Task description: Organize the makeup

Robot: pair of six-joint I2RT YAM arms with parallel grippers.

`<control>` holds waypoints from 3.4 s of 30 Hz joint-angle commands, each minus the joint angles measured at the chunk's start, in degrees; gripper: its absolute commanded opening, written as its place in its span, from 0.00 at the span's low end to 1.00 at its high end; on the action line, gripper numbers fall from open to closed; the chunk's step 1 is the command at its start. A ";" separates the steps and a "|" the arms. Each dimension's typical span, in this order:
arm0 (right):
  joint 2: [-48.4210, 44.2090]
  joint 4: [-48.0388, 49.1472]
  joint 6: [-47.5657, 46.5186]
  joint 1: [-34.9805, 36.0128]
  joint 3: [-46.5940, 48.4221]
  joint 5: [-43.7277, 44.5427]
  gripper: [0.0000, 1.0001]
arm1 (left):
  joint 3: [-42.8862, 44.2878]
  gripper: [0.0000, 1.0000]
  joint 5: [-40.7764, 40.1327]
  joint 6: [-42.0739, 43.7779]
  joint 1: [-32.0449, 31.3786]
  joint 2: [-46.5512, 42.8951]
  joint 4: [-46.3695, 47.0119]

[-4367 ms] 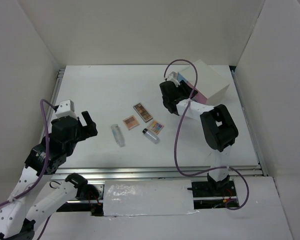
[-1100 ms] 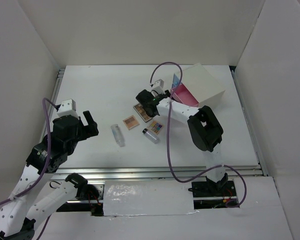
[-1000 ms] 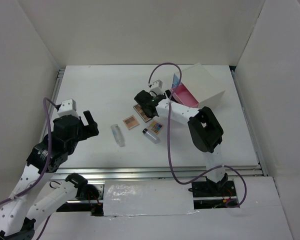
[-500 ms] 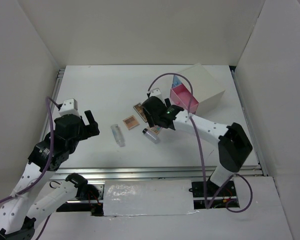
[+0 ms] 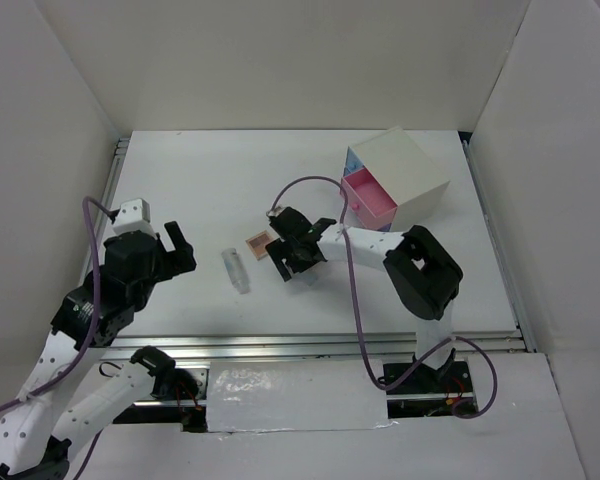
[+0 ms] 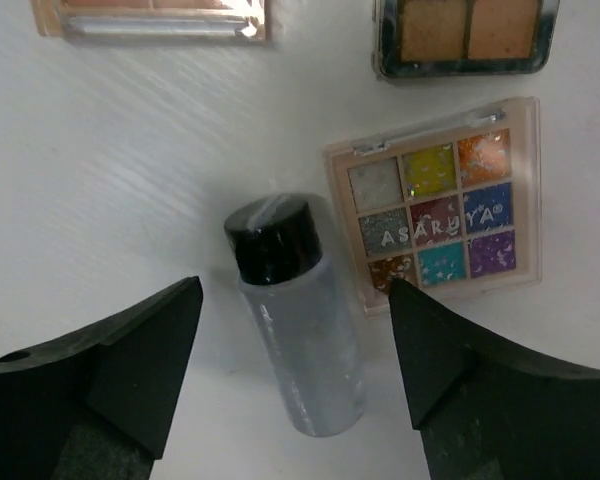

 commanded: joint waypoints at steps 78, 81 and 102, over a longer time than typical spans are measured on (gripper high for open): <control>18.36 -12.65 20.52 16.67 41.90 15.21 0.99 | 1.12 0.99 -11.90 -7.14 0.44 -7.98 -4.12; 21.28 -12.31 21.58 16.24 41.73 17.41 0.98 | 0.94 0.99 -11.11 -6.61 0.44 -8.25 -3.51; -13.06 6.34 -10.01 7.46 14.14 7.67 0.00 | 0.24 0.99 -6.45 -3.27 0.26 -7.28 -0.87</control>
